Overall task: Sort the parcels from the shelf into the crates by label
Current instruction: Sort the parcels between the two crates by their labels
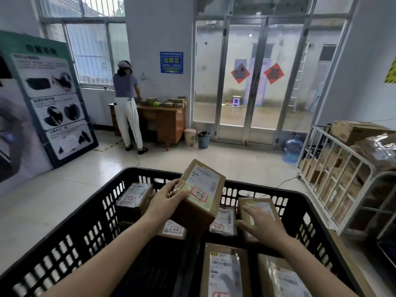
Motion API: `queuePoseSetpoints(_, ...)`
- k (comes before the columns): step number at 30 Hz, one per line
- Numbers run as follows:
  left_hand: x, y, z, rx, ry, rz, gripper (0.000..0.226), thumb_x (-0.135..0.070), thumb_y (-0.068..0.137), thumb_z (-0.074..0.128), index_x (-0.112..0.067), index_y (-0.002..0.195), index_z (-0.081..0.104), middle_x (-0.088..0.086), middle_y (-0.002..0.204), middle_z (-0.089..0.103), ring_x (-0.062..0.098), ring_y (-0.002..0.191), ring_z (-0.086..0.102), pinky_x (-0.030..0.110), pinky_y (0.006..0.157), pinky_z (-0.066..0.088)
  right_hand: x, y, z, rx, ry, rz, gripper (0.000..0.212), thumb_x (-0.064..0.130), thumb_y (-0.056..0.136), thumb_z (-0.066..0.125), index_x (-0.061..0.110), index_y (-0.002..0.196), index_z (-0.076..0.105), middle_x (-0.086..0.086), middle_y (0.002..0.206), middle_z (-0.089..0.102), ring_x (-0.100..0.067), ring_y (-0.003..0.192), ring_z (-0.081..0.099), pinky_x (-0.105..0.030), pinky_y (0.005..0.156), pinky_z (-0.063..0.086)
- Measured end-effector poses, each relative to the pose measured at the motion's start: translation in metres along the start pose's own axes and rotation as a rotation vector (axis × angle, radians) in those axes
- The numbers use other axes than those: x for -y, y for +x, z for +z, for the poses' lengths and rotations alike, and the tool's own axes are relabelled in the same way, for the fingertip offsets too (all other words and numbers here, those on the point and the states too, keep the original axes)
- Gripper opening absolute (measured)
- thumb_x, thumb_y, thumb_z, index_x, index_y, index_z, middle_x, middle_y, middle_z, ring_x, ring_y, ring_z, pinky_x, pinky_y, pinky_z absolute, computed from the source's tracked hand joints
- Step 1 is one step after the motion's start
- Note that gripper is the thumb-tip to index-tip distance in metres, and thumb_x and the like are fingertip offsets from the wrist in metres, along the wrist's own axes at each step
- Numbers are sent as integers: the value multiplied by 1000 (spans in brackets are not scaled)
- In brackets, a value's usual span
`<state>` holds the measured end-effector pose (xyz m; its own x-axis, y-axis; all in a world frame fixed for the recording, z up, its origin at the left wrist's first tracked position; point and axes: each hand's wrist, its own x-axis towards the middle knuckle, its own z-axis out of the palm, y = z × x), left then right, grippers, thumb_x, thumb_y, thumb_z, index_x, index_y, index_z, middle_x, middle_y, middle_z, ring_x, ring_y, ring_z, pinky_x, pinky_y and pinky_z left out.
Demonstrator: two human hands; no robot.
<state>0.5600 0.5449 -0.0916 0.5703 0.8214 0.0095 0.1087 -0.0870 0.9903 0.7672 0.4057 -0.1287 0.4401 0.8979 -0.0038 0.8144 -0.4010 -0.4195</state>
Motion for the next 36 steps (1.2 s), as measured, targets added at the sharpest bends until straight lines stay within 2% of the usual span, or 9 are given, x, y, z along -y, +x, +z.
queuePoseSetpoints(2,1,-4,-8,-18,-10,5,37,-28,87,60,-32,123,49,-4,100,60,12,88,61,24,69,50,20,-2,3,-28,74,-47,75,65,82,44,12,136,42,-4,139,47,-16,126,43,-23,100,31)
queuePoseSetpoints(7,7,-12,-33,-77,-41,-20,39,-30,88,58,-26,126,47,1,104,56,13,89,58,32,74,53,70,-2,10,-59,255,-148,41,31,95,47,11,131,49,2,122,58,-12,115,52,-16,86,37)
queuePoseSetpoints(12,17,-10,-71,-109,-72,-52,46,-31,89,55,-13,130,44,9,113,58,14,87,58,25,62,49,121,1,23,-47,403,-220,34,26,97,44,13,127,54,7,115,59,-8,109,53,-23,90,40)
queuePoseSetpoints(16,26,-4,-100,-111,-128,-83,41,-31,89,55,-15,126,47,5,103,60,15,85,60,24,57,51,159,10,35,-10,466,-249,32,25,97,43,15,125,55,8,113,60,-10,109,55,-24,91,43)
queuePoseSetpoints(20,45,7,-117,-95,-174,-140,48,-31,88,58,-13,130,45,13,113,59,24,95,62,39,73,57,176,22,47,-9,402,-209,34,27,97,42,14,125,55,4,120,60,-11,110,54,-26,92,42)
queuePoseSetpoints(23,63,18,-117,-52,-215,-184,47,-28,88,58,-11,129,43,12,109,60,23,92,62,37,75,56,170,28,53,-58,351,-99,37,31,96,46,7,123,56,-4,121,61,-20,113,55,-34,97,42)
queuePoseSetpoints(27,92,36,-103,-12,-206,-242,49,-27,88,58,-7,130,41,8,107,59,21,95,61,37,83,54,152,28,58,-91,376,9,42,29,95,49,8,131,49,-5,128,57,-14,116,51,-24,96,37)
queuePoseSetpoints(31,123,51,-83,2,-210,-328,52,-28,90,56,-6,133,37,9,114,55,17,92,57,28,71,51,134,24,61,-123,396,72,42,29,93,52,12,132,49,-4,128,58,-11,116,52,-19,94,38)
queuePoseSetpoints(36,148,71,-64,5,-202,-414,58,-29,90,56,-6,137,33,10,117,53,23,103,54,40,94,48,123,19,58,-177,412,91,37,25,91,56,15,126,54,2,115,61,-6,105,56,-8,79,42)
